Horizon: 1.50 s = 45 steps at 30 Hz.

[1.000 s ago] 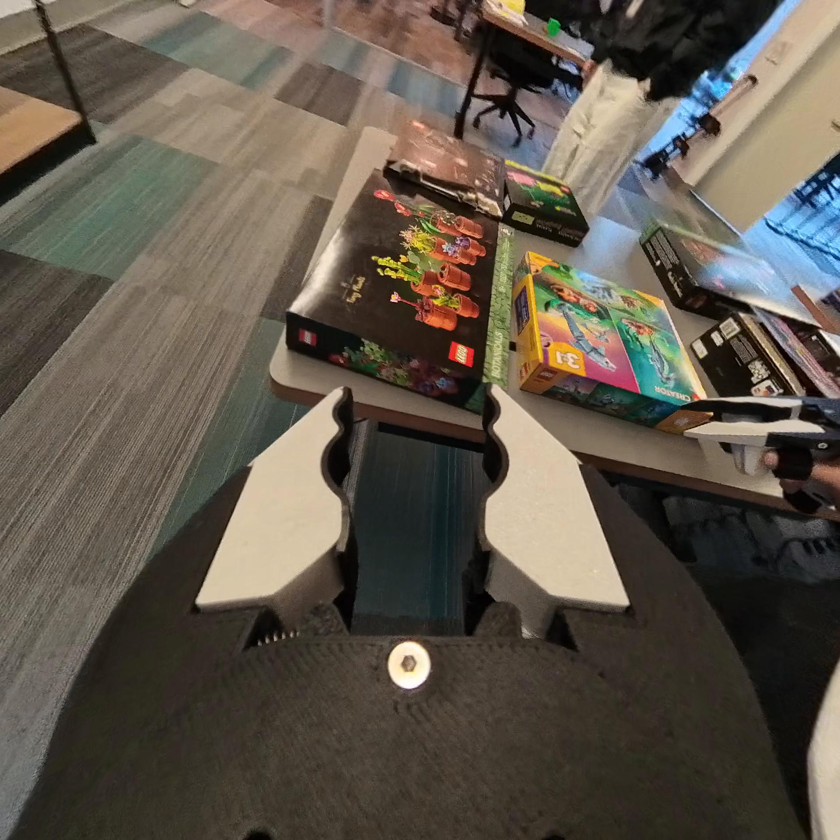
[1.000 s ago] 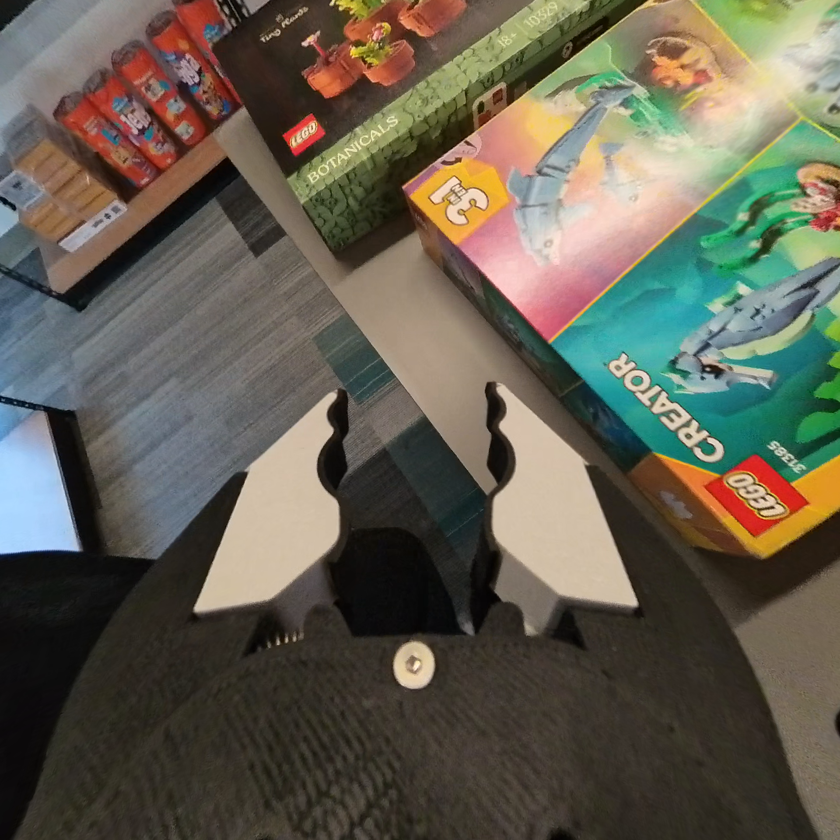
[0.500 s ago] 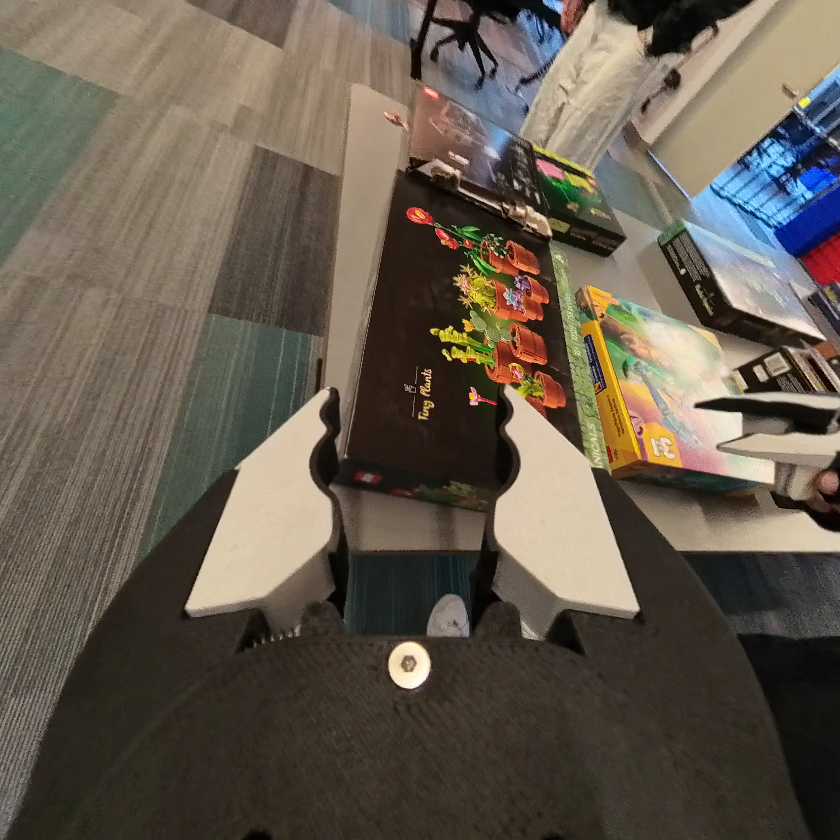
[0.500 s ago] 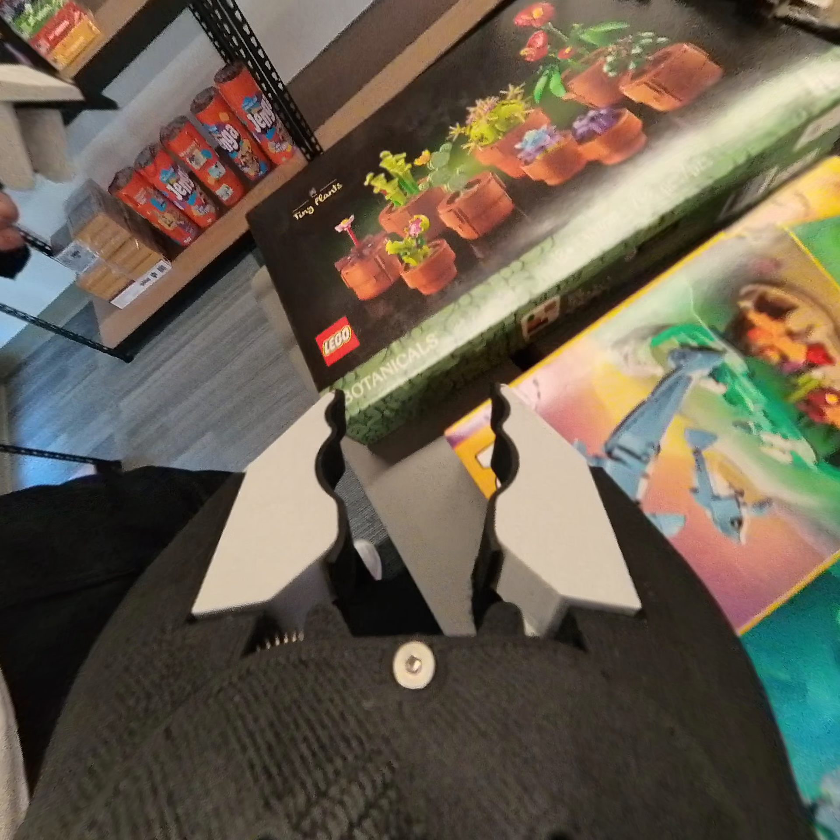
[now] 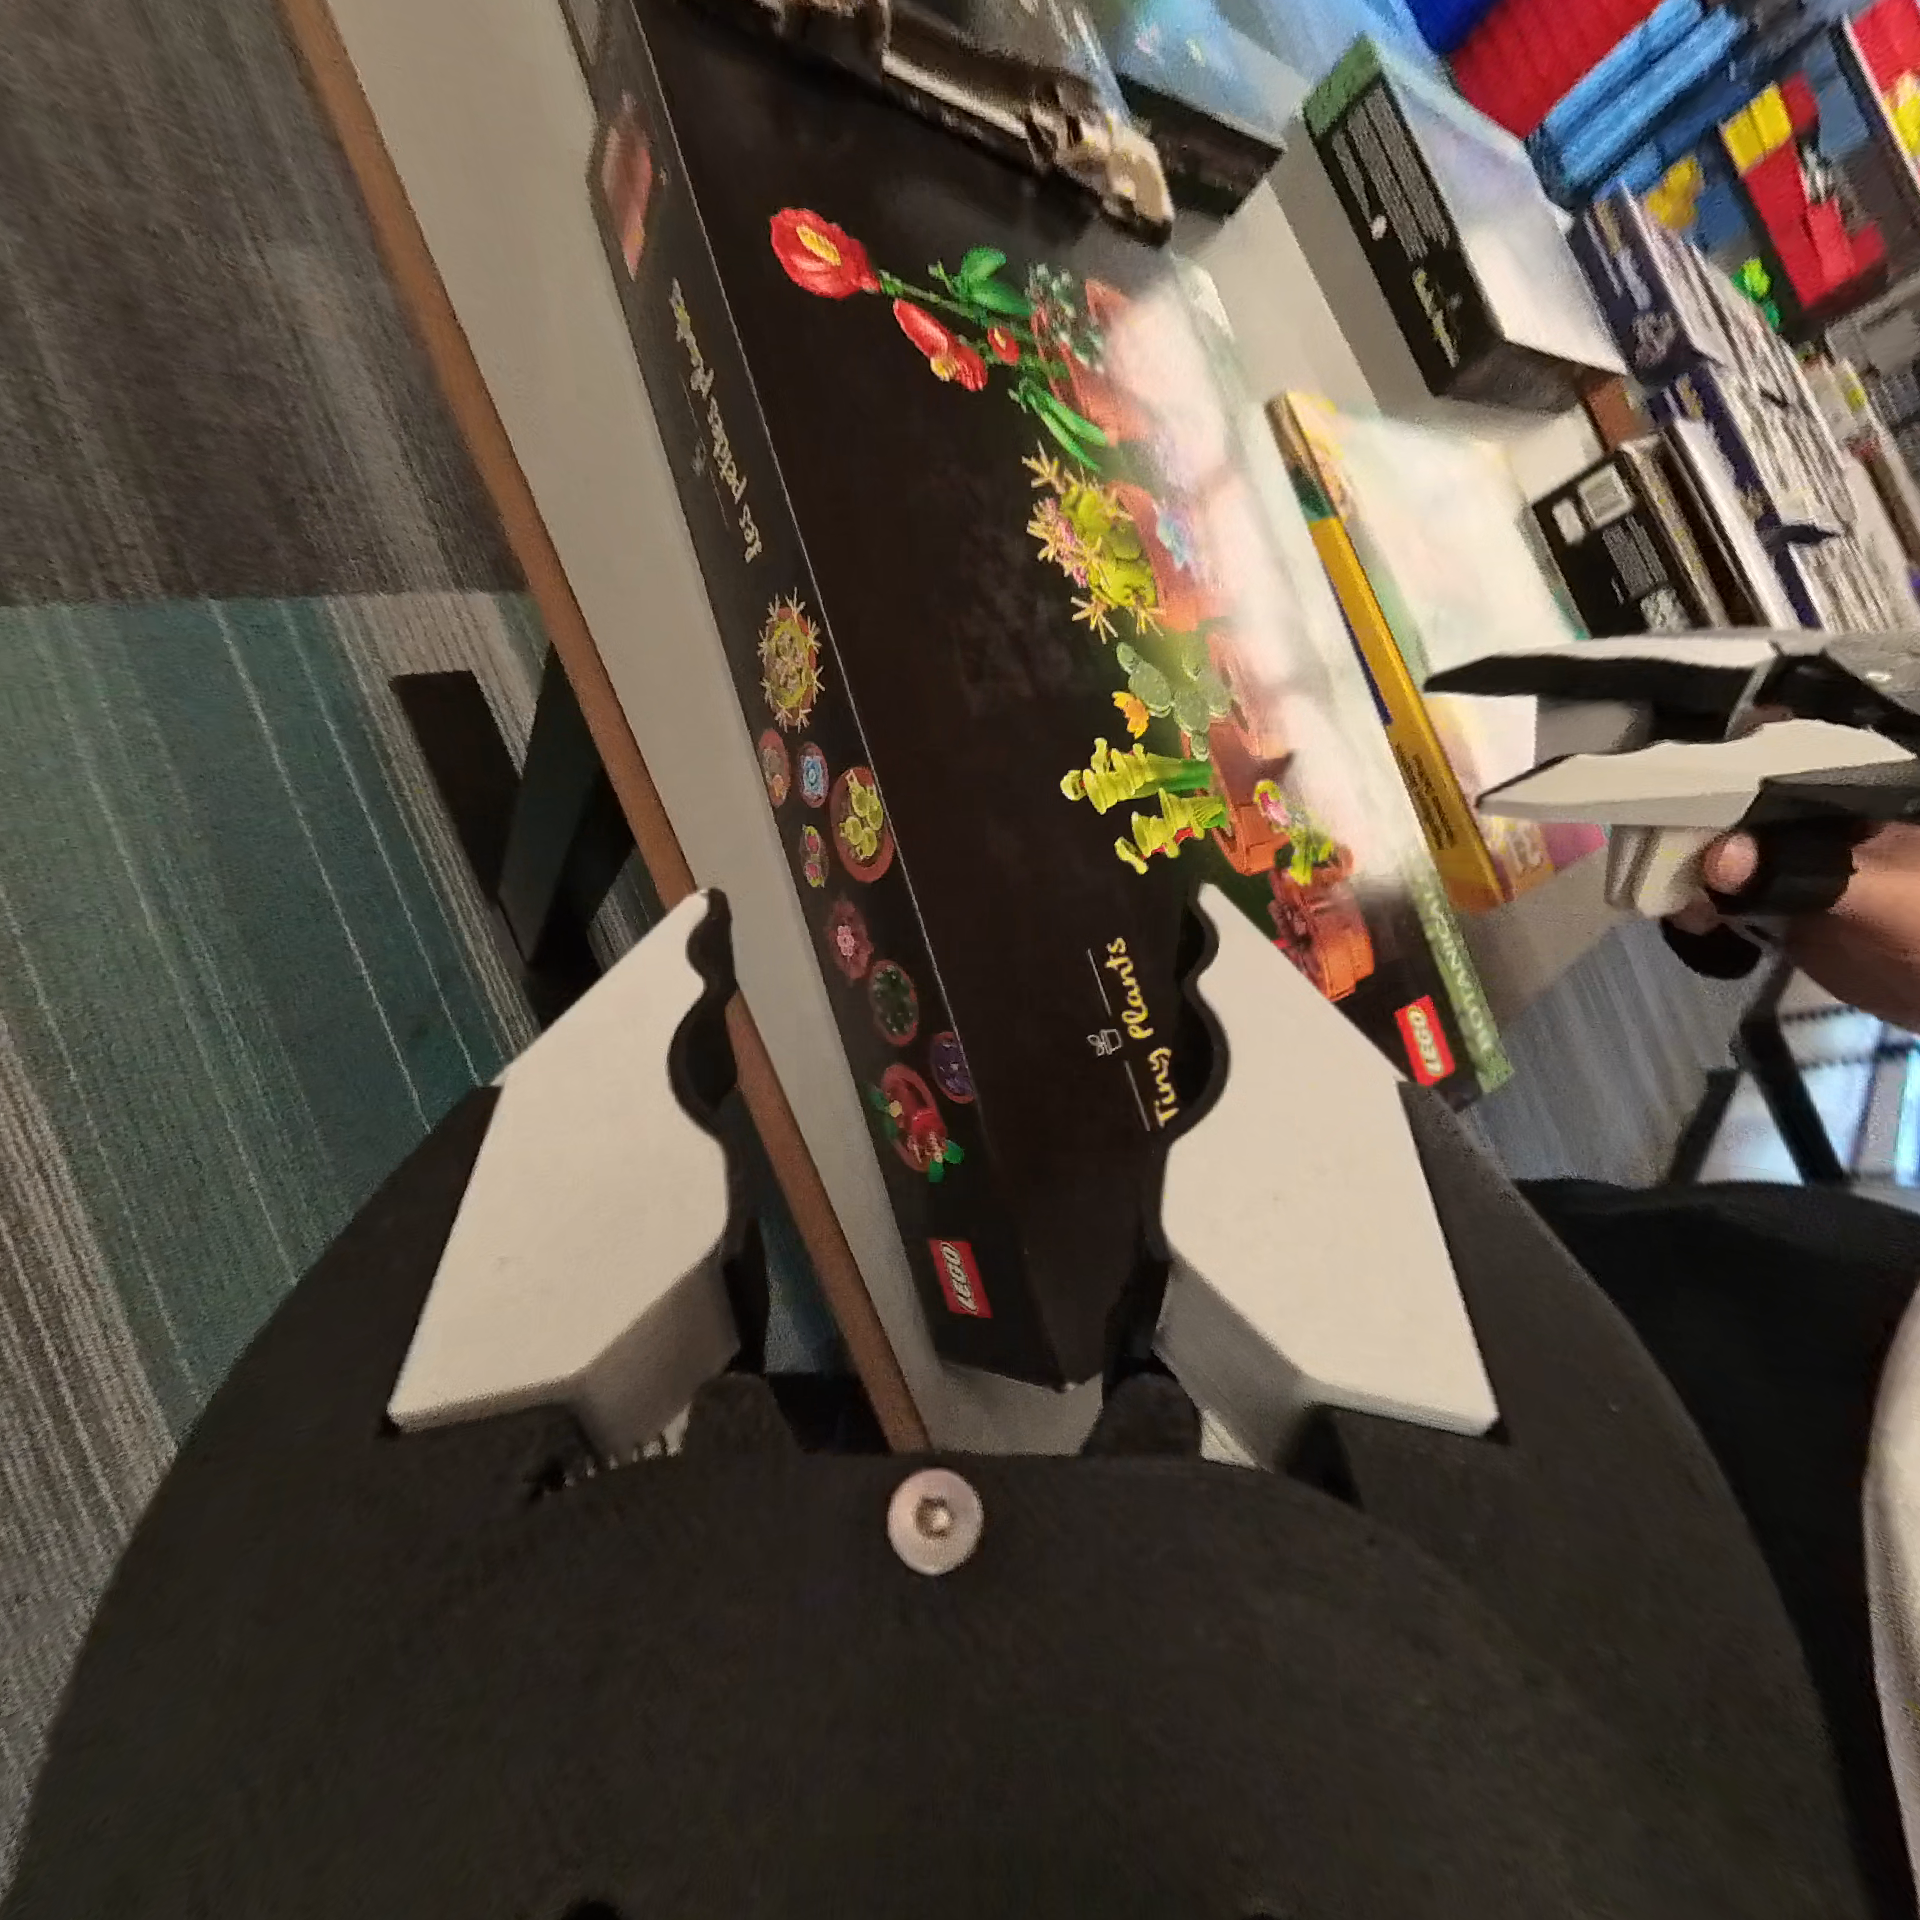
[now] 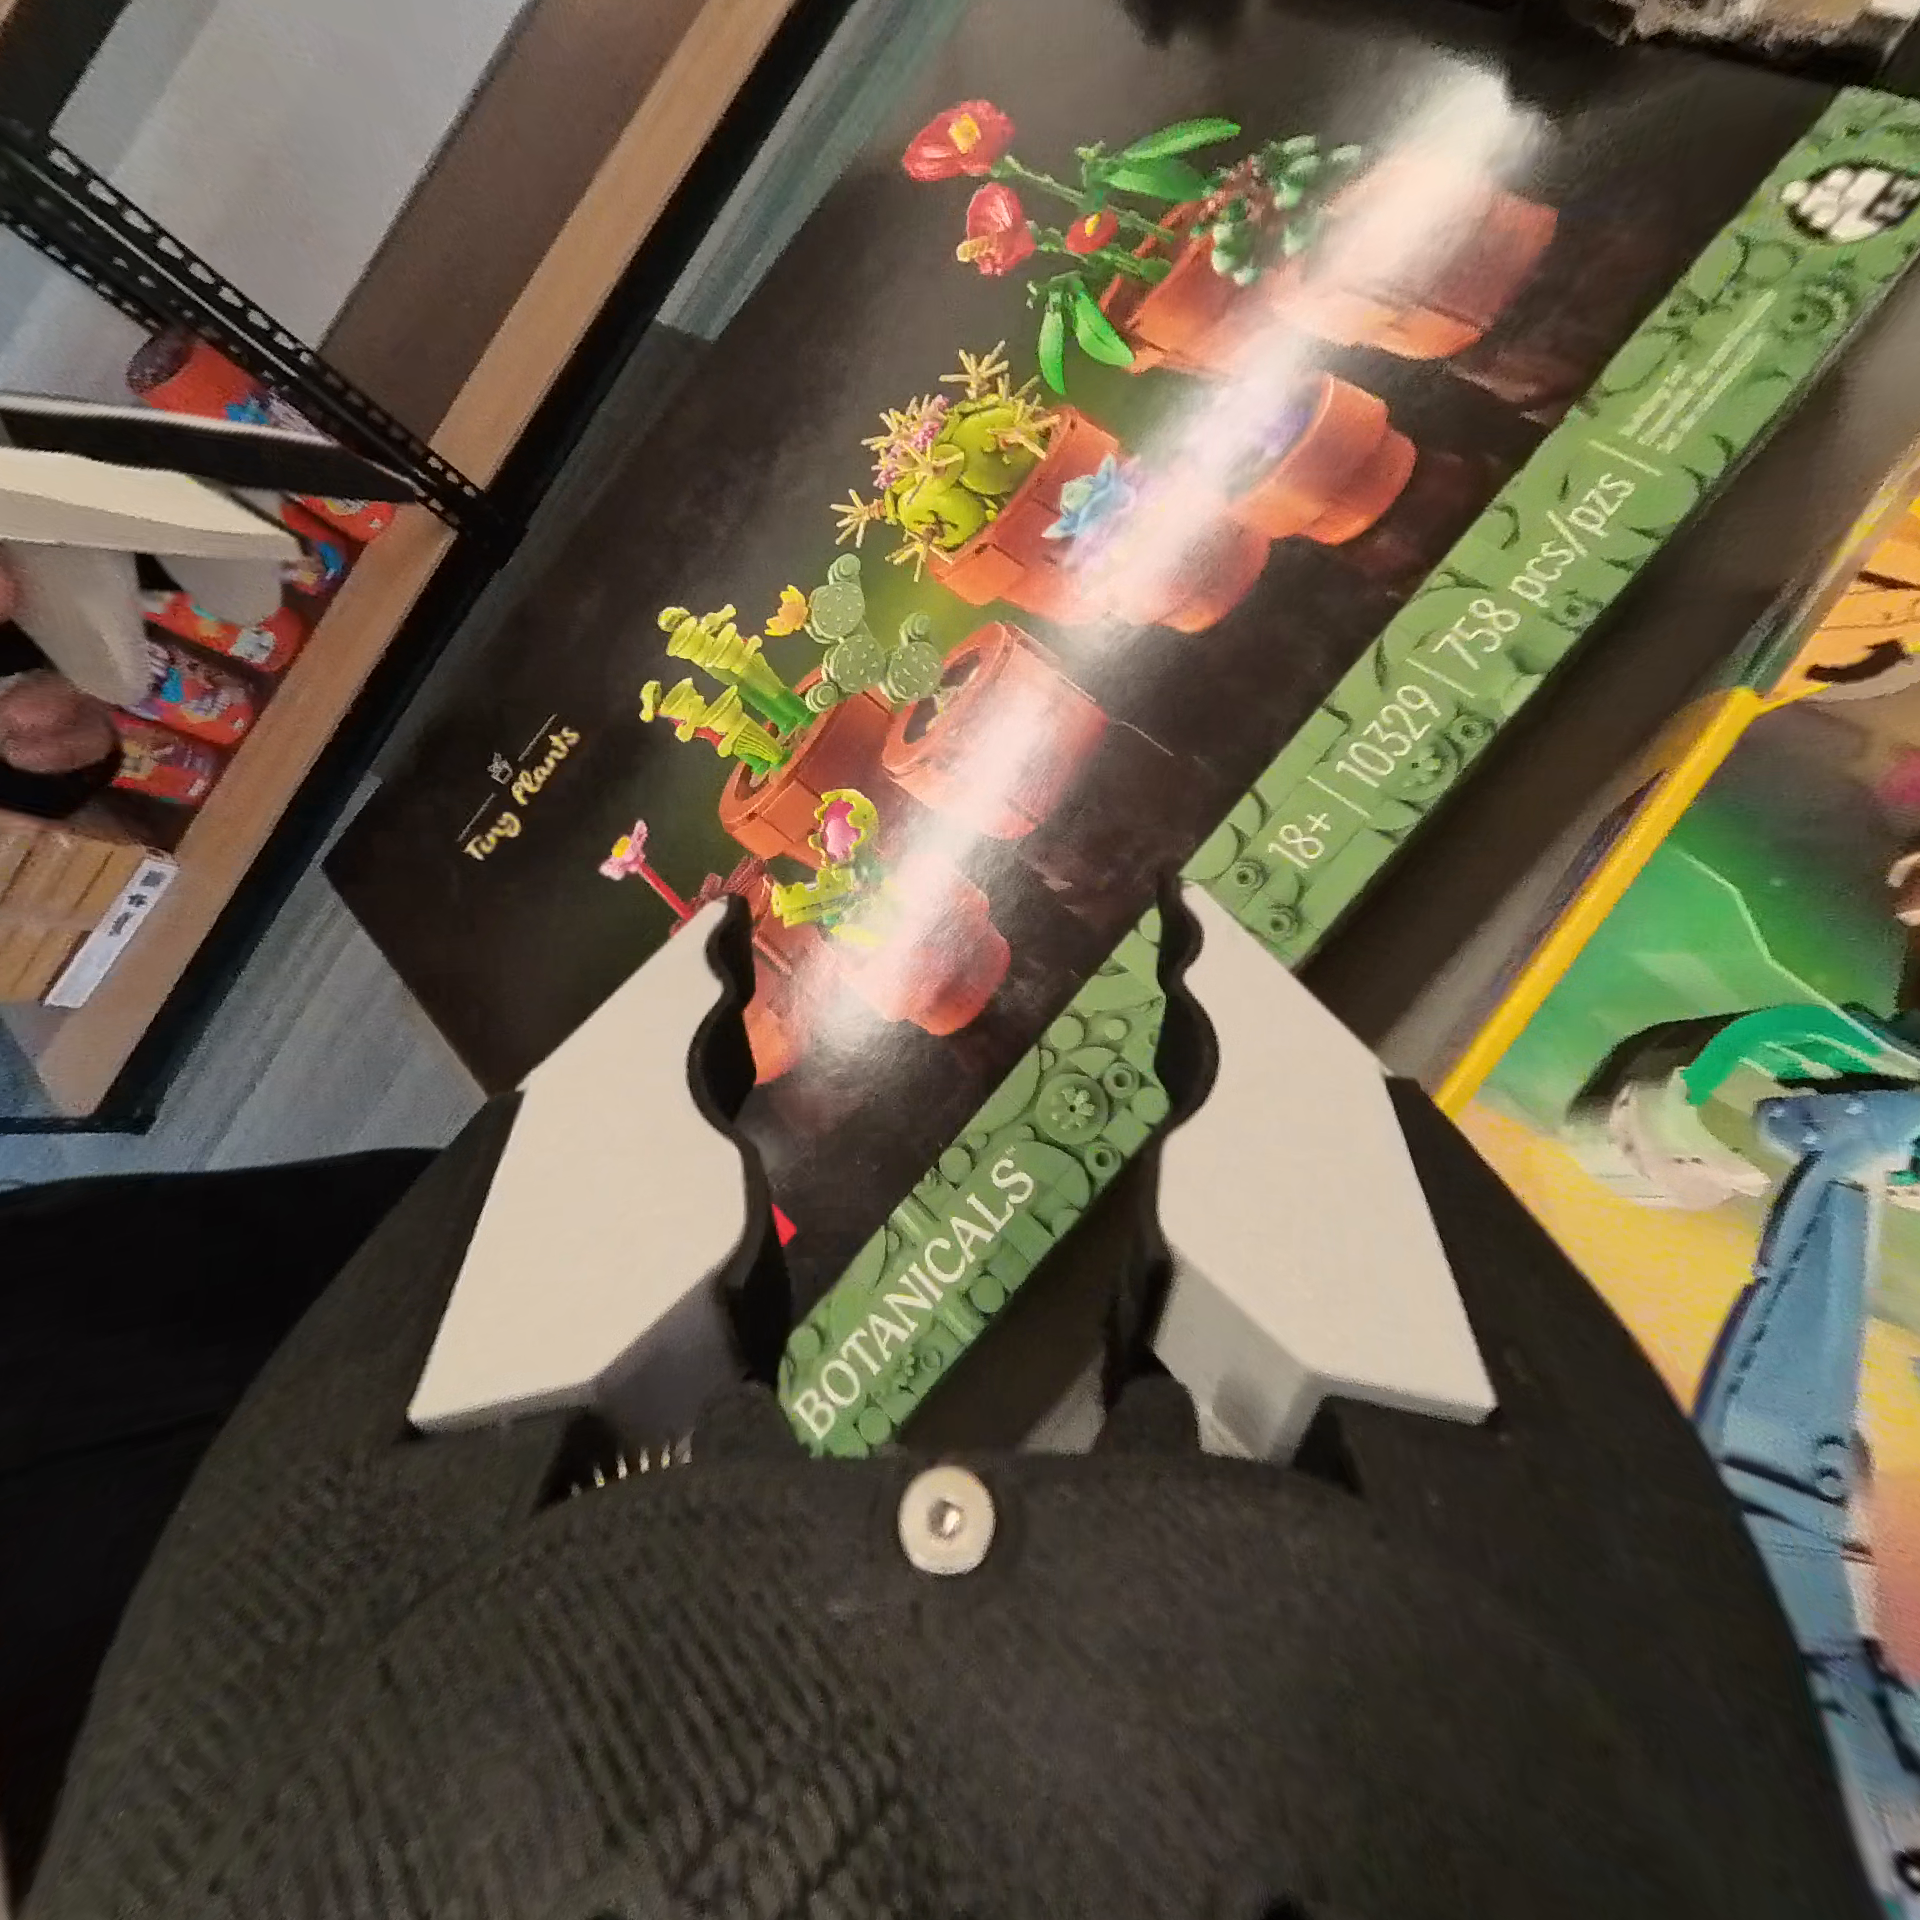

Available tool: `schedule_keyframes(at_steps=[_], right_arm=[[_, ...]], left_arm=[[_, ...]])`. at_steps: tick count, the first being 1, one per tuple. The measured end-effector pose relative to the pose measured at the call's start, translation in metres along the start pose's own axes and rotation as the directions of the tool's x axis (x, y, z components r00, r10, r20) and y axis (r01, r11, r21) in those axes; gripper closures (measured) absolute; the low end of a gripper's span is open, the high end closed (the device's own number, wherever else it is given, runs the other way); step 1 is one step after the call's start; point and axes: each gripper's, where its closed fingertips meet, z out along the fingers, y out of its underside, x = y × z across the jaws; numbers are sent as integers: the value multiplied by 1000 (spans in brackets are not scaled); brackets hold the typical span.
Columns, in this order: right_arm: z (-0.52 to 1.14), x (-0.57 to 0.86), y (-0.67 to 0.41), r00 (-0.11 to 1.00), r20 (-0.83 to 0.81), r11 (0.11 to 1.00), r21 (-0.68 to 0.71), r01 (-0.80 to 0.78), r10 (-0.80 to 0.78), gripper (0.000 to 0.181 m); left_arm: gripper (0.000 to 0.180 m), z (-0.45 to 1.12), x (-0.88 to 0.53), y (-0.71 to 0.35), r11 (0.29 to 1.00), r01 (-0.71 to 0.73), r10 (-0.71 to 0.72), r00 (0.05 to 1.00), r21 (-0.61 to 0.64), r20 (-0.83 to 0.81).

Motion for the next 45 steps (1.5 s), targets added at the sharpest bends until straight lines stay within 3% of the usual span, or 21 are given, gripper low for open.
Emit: schedule_keyframes(at_steps=[7,11,13,20,22,28,31,35,40,45], right_arm=[[19,3,24,996,-51,989,-126,-79,73,94],[18,14,21,986,-97,981,-124,-146,134,101],[24,28,10,978,-158,984,-90,-151,135,99],[30,53,2,967,-231,984,-114,-137,108,93],[31,63,9,963,-258,981,-152,-118,76,93],[43,49,28,936,-109,916,-195,-351,336,92],[42,49,28,940,-106,915,-219,-339,323,92],[44,44,30,961,-107,922,-274,-274,254,84],[47,39,31,980,-77,921,-335,-200,184,81],[43,33,36,980,-44,911,-365,-195,192,82]], left_arm=[[92,11,-14,1,999,-12,12,1000,-53,-13],[92,9,-25,-2,998,66,-65,995,-5,75],[92,19,-20,-4,997,82,-82,996,7,40],[95,43,2,12,996,-17,15,1000,-91,-17],[99,46,5,17,995,6,-9,999,-97,-33],[109,49,9,30,990,37,-43,998,-136,-41],[127,49,2,34,987,33,-30,999,-154,20],[133,42,5,43,985,69,-67,998,-161,17],[131,30,13,59,982,64,-68,997,-178,-18],[101,5,29,62,990,-43,29,993,-133,-110]])
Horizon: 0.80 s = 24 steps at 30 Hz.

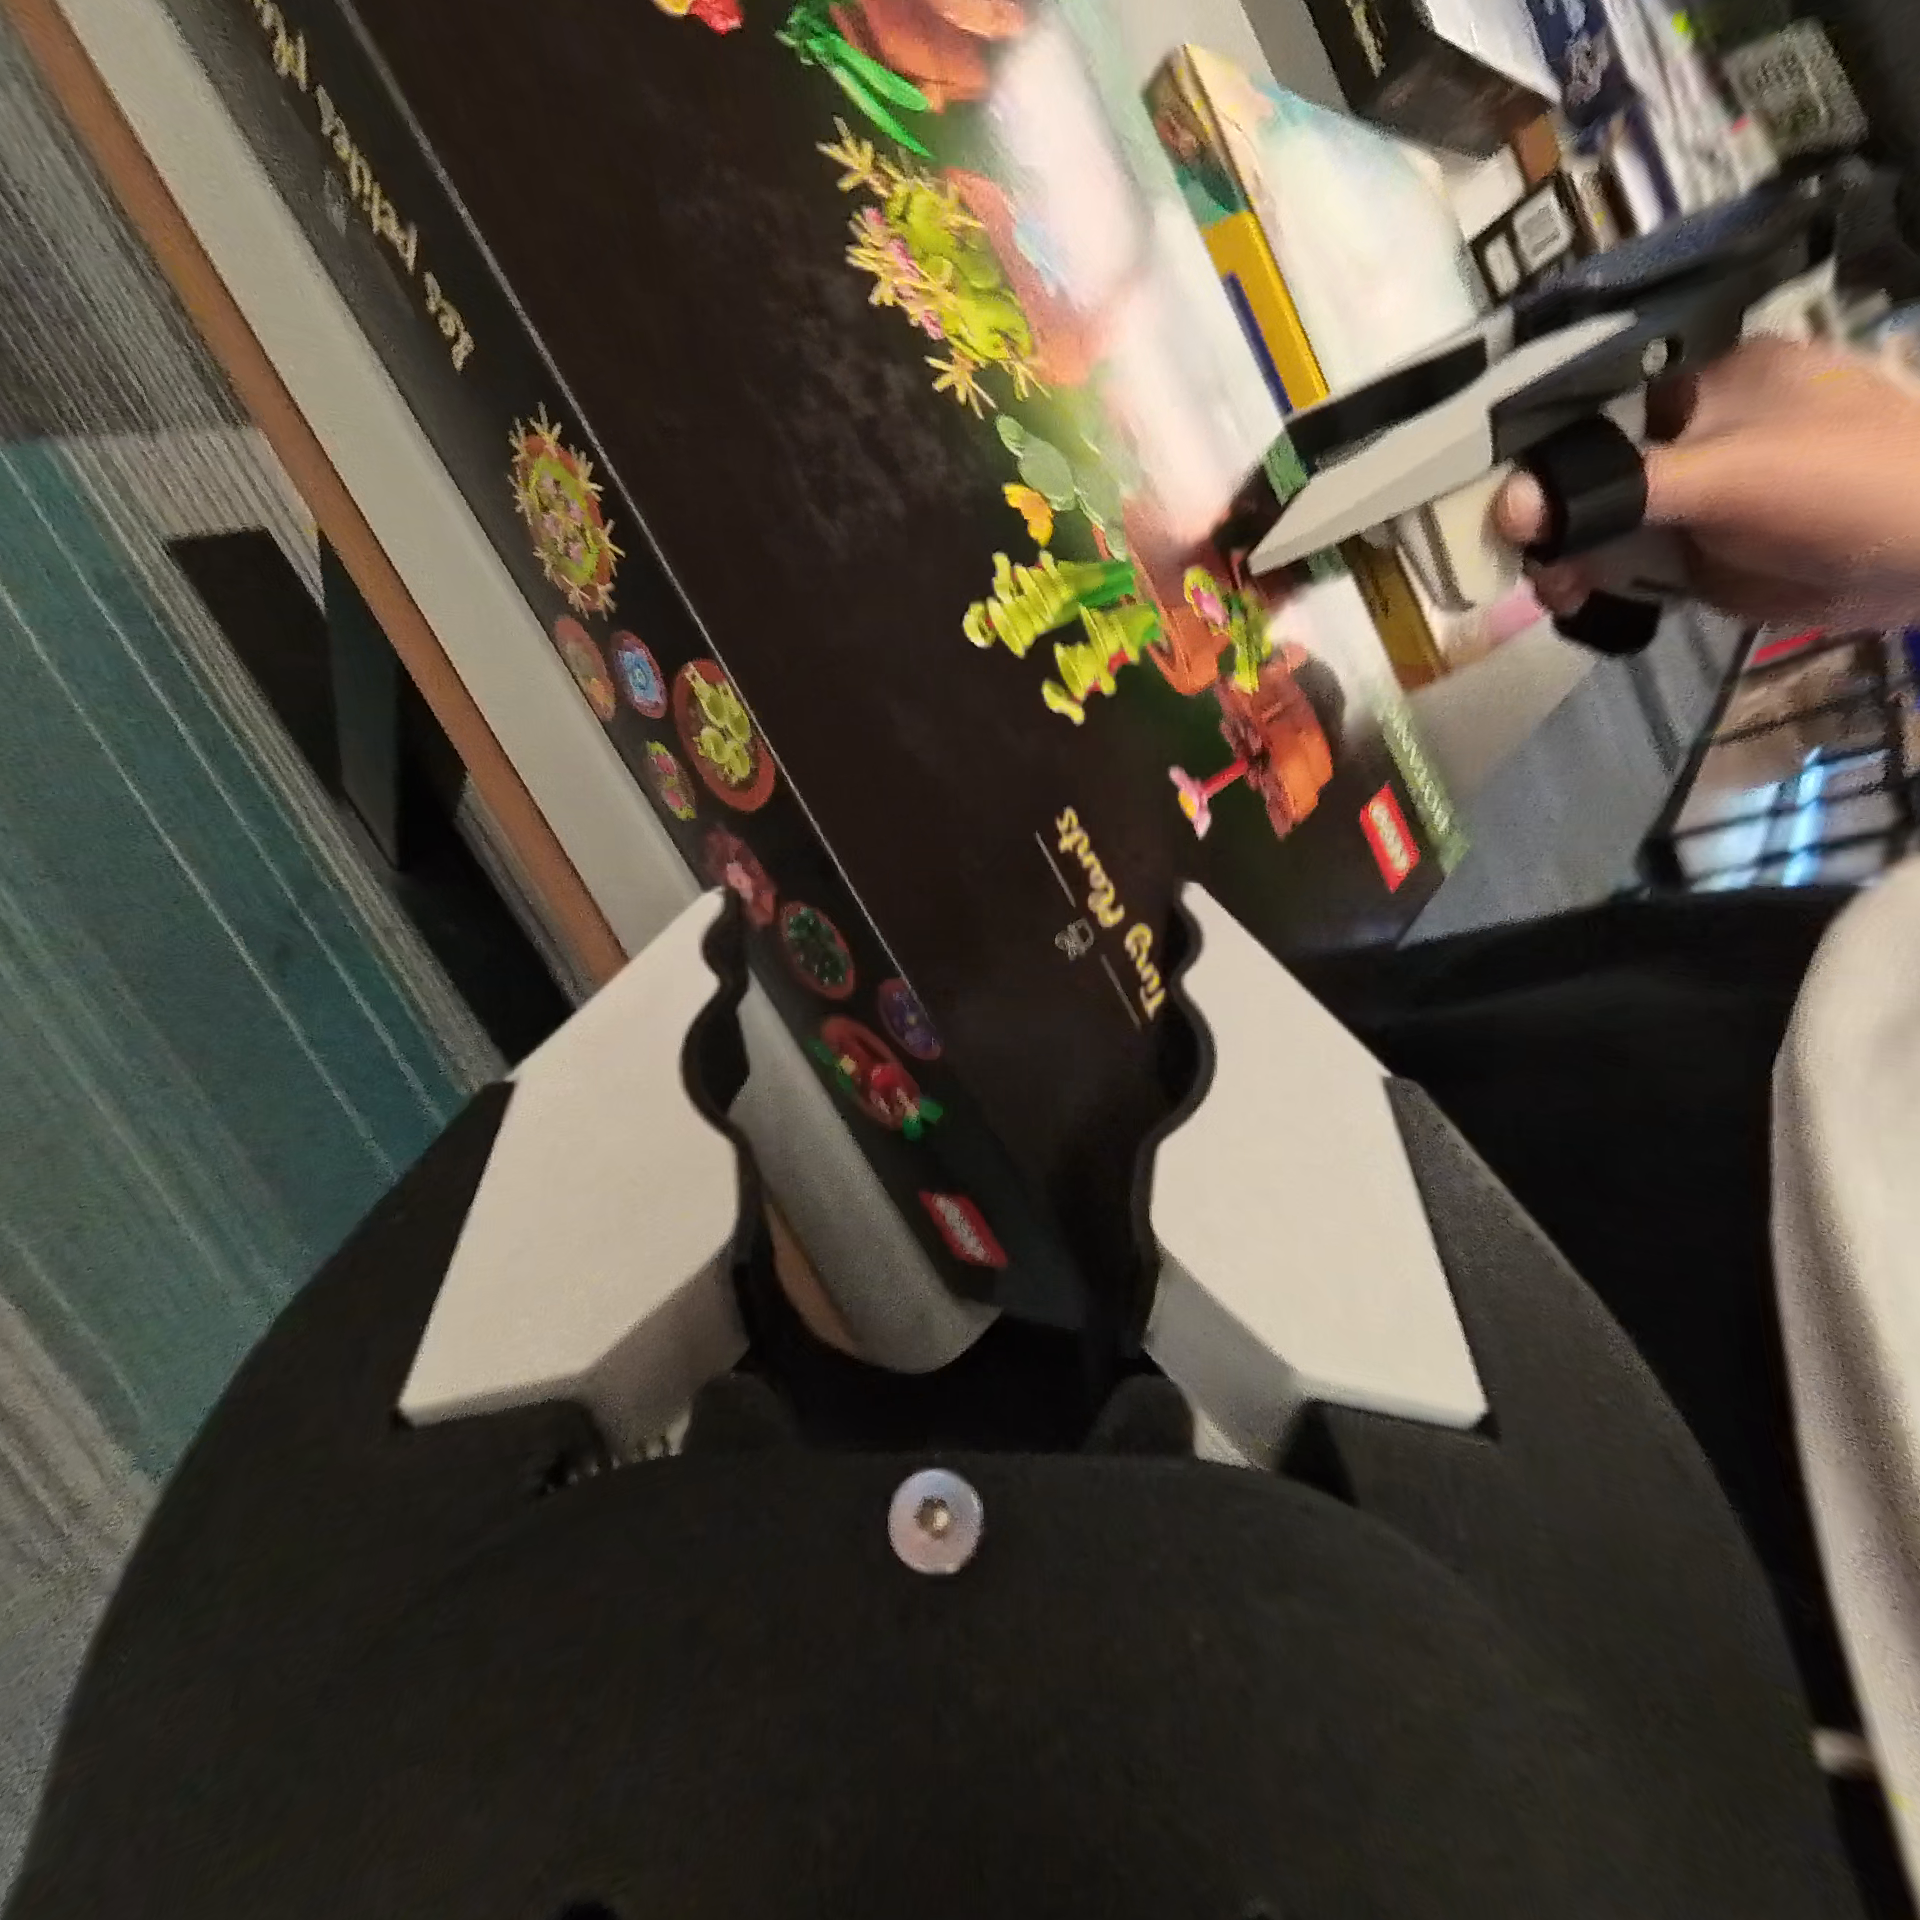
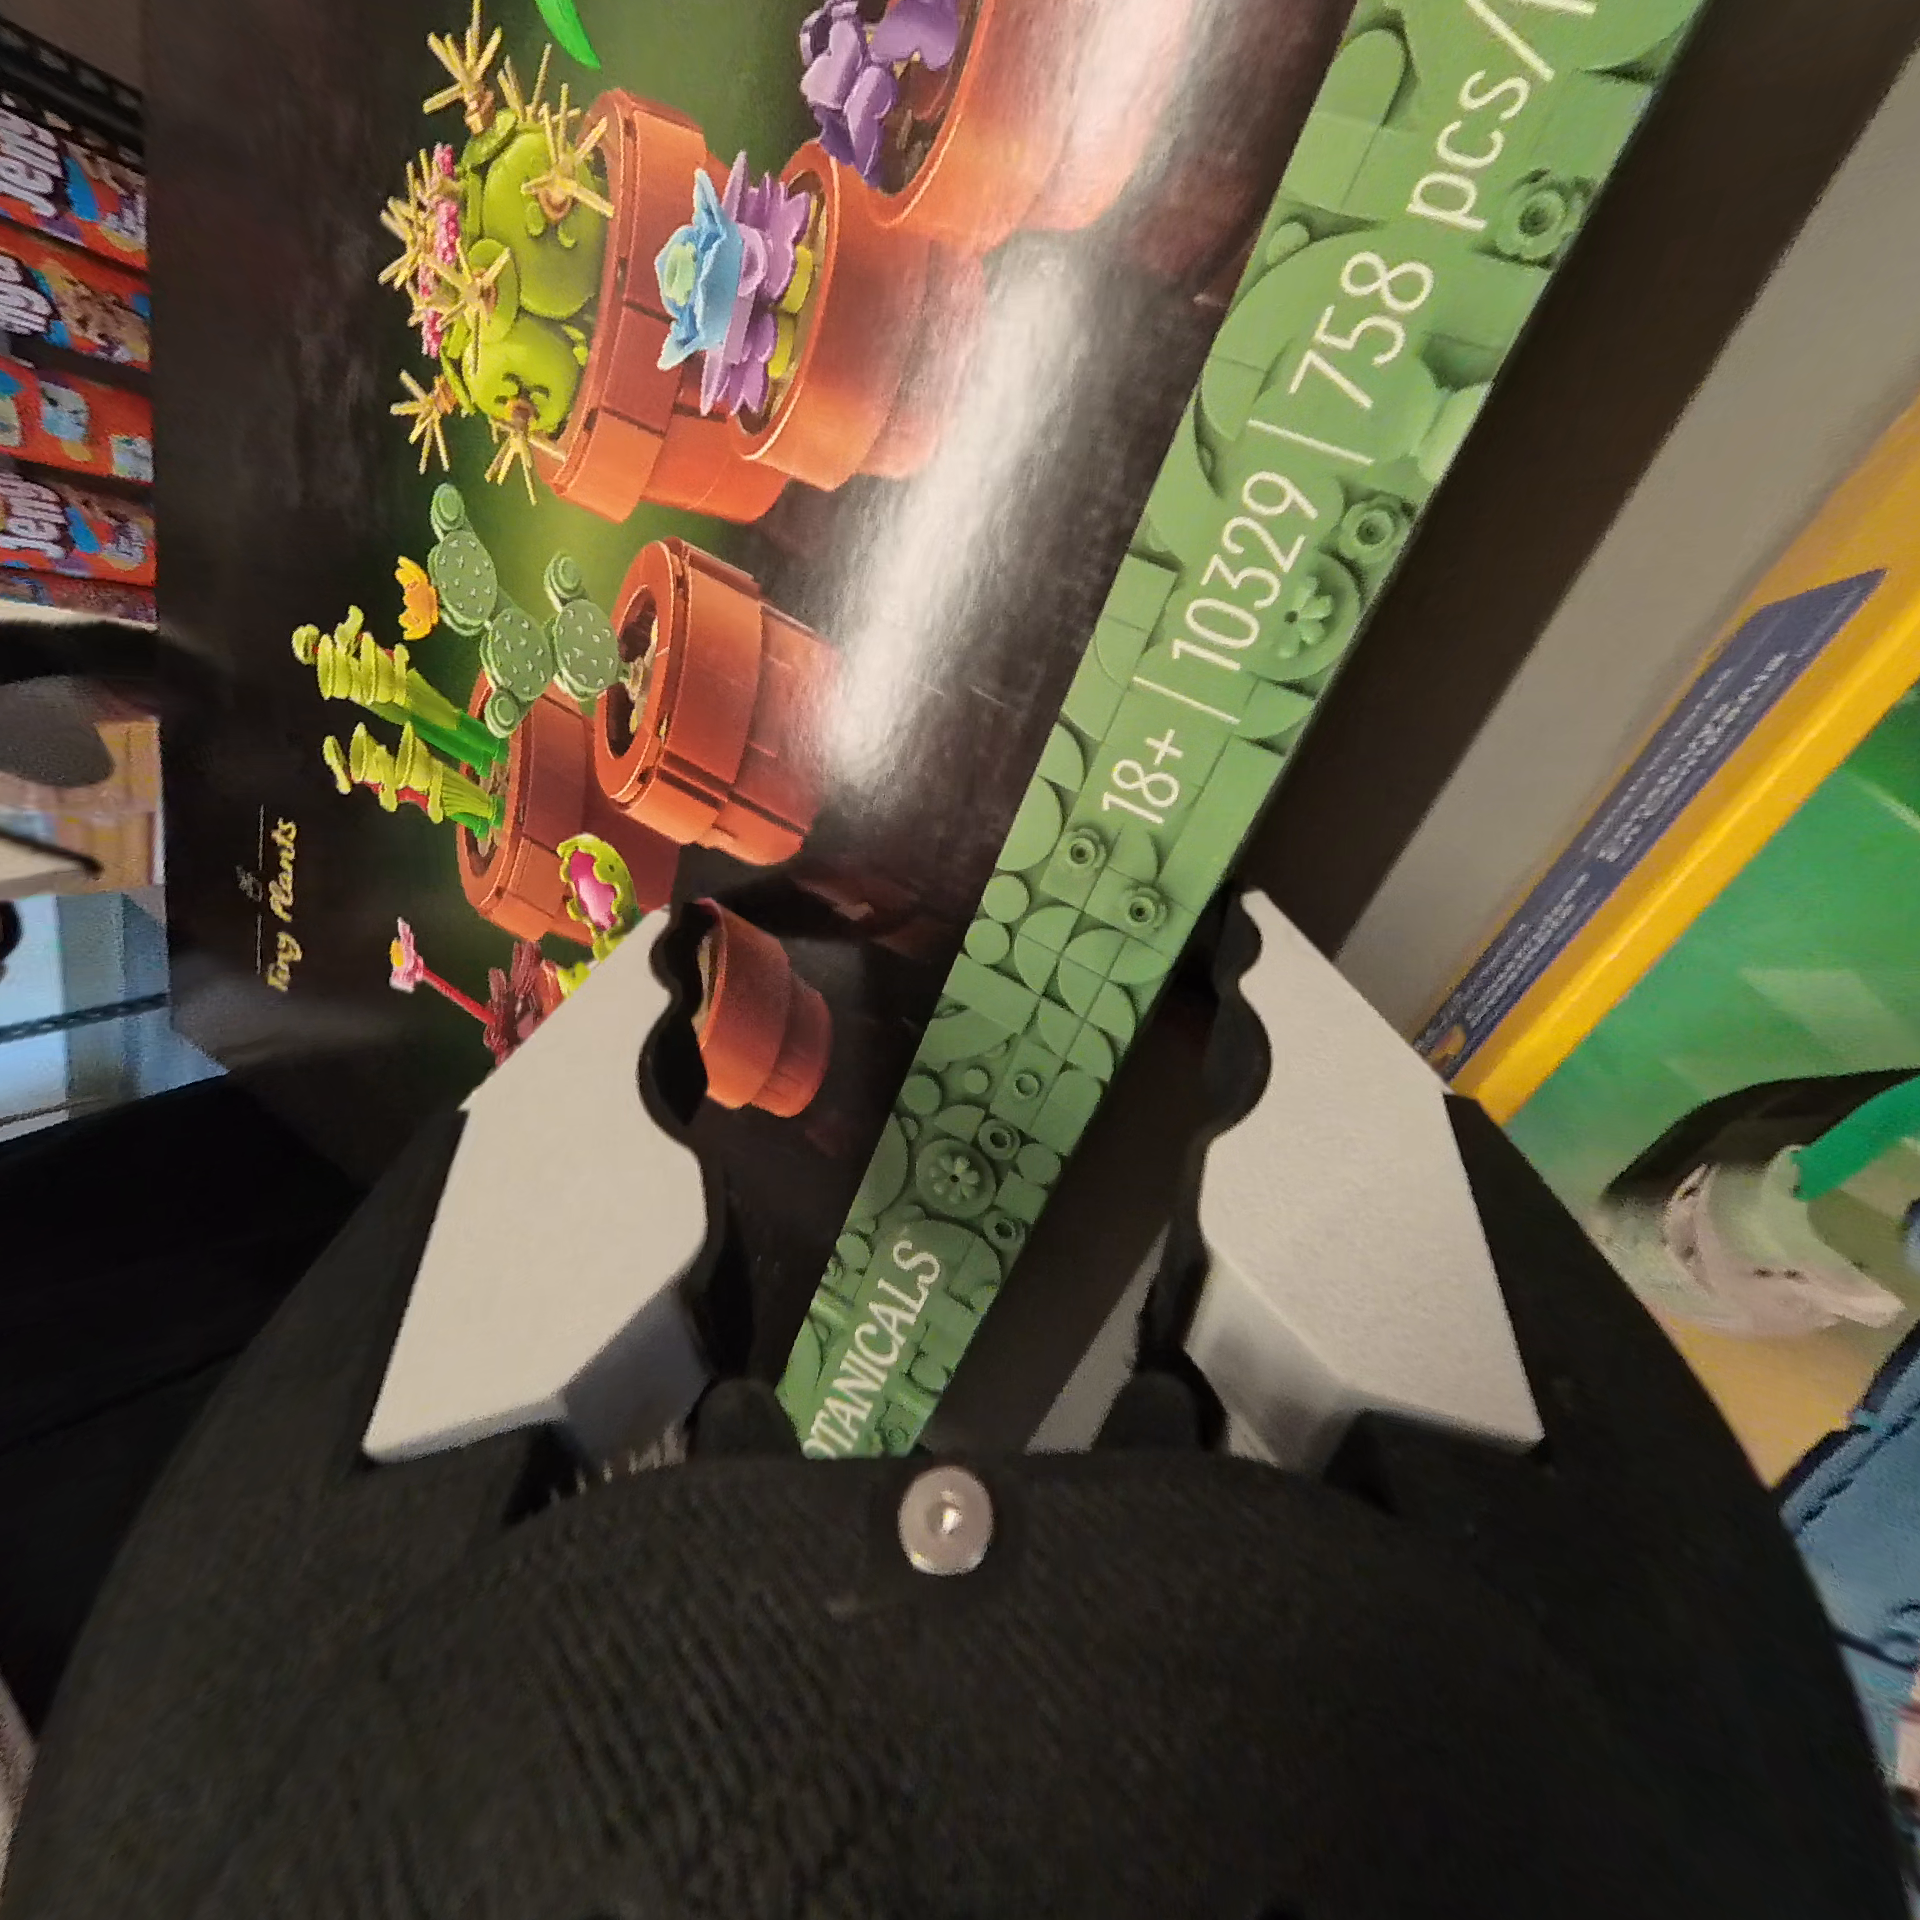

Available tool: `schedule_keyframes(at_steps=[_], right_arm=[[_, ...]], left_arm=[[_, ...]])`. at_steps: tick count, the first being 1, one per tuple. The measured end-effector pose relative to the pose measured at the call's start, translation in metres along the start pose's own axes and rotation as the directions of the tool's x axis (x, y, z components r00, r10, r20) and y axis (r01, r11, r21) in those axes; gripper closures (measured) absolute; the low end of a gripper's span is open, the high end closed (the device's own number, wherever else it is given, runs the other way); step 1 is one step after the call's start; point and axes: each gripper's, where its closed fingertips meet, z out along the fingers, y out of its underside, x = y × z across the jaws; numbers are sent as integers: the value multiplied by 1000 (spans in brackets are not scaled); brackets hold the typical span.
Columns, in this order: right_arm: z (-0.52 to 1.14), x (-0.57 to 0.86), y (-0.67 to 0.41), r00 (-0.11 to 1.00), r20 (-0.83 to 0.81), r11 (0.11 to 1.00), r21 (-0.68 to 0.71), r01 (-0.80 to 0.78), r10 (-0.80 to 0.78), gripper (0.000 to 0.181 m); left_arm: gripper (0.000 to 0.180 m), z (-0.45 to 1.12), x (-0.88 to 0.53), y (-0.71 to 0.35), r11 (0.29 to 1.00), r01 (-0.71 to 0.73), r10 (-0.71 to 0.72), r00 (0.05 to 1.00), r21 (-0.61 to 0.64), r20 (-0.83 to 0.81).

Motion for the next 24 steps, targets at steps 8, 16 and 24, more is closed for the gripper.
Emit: schedule_keyframes(at_steps=[8,16,24], right_arm=[[0,-3,17,999,45,999,-48,5,-3,85],[2,-3,15,998,60,993,-110,37,-31,79],[4,-7,28,989,9,977,-155,145,-145,63]], left_arm=[[73,12,15,58,959,-225,220,974,-171,-46],[71,20,21,62,959,-227,226,974,-171,-30],[71,20,32,73,969,-196,197,980,-148,-4]])
